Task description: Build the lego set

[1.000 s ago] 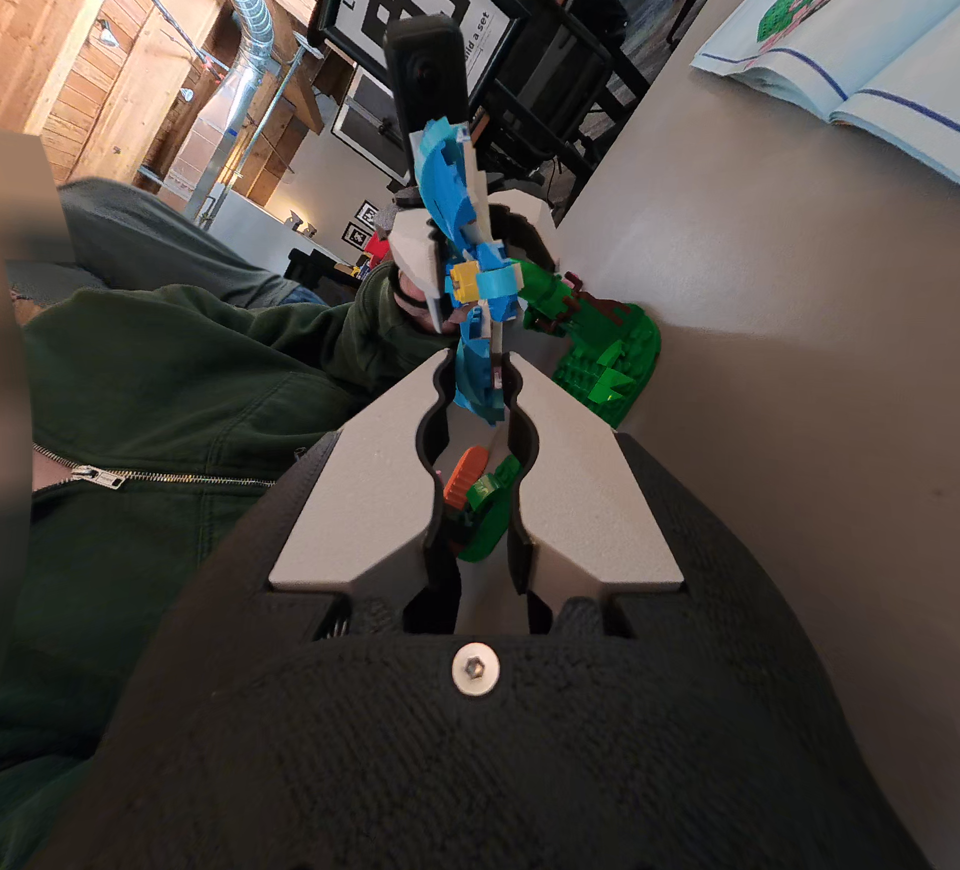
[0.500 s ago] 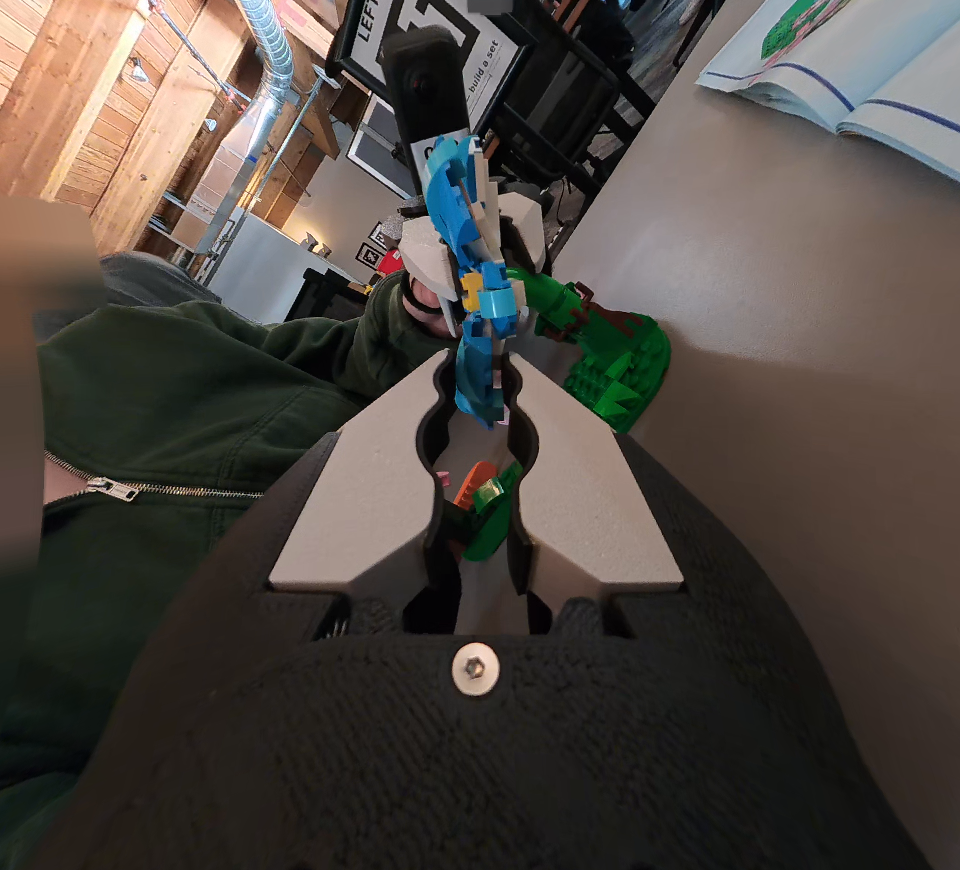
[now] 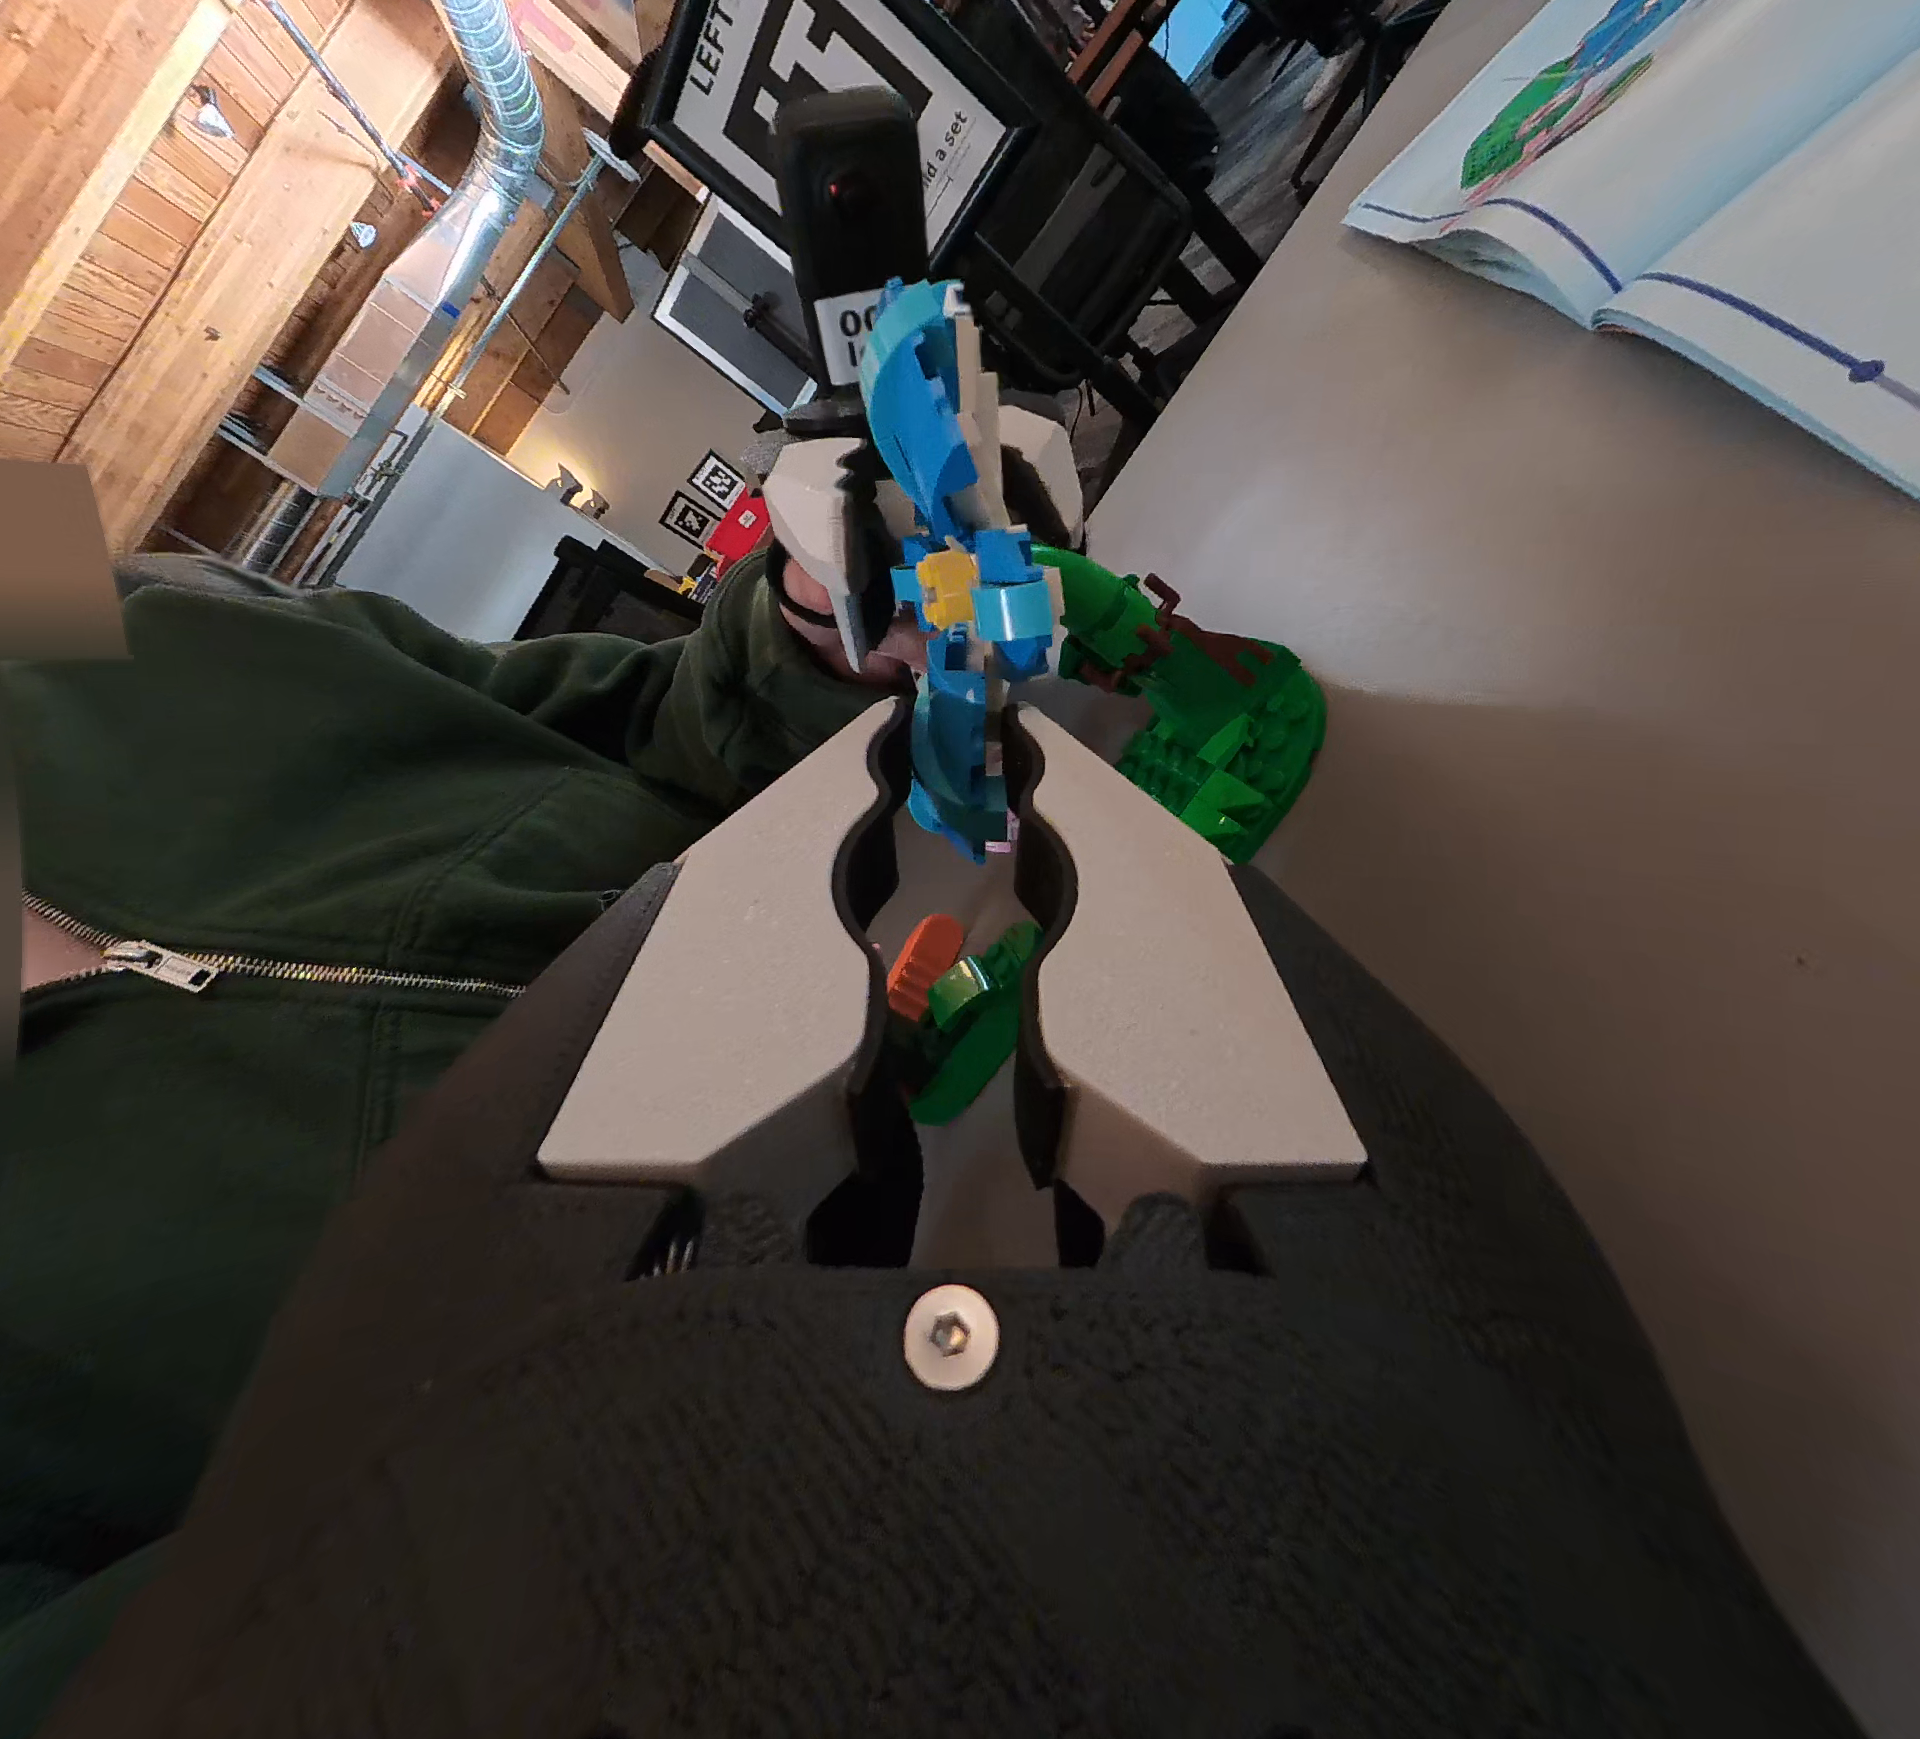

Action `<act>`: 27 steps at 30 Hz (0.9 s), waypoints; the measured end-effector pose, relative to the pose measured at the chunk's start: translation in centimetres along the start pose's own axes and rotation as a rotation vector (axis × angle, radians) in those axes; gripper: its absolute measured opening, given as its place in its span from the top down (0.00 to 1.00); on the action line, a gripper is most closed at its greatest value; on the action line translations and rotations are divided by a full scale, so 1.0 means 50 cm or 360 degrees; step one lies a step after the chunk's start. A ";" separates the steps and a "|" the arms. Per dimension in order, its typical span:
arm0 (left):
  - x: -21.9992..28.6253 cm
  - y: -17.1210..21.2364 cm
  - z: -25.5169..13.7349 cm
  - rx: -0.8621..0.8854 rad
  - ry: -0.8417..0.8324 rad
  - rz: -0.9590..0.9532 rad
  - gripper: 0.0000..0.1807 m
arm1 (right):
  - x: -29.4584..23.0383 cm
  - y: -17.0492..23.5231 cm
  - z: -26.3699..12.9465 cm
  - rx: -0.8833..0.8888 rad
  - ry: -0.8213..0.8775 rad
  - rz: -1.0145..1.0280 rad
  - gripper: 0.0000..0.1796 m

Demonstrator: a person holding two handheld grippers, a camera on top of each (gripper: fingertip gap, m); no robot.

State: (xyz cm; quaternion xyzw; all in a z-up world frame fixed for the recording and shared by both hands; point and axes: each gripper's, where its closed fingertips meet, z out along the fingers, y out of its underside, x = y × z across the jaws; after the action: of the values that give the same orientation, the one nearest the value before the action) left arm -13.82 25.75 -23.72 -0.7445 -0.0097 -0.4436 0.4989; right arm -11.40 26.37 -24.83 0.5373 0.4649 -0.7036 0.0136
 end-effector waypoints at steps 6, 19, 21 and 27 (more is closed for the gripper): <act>-0.006 0.002 0.012 -0.0024 -0.0039 0.0027 0.76 | -0.001 0.000 0.001 -0.0001 0.0005 -0.0020 0.92; -0.009 0.007 0.006 -0.0050 -0.0019 0.0035 0.83 | -0.004 0.003 -0.008 -0.0016 0.0030 -0.0094 0.92; -0.009 0.007 0.006 -0.0047 -0.0013 0.0032 0.83 | -0.003 0.005 -0.006 -0.0026 0.0031 -0.0090 0.91; -0.008 0.006 0.006 -0.0031 -0.0012 0.0018 0.82 | 0.001 0.005 -0.002 -0.0021 0.0046 -0.0054 0.92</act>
State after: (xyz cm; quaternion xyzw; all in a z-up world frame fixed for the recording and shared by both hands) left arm -13.74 25.99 -24.25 -0.7510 -0.0030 -0.4380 0.4941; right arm -11.21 26.33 -25.04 0.5392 0.4787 -0.6929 -0.0016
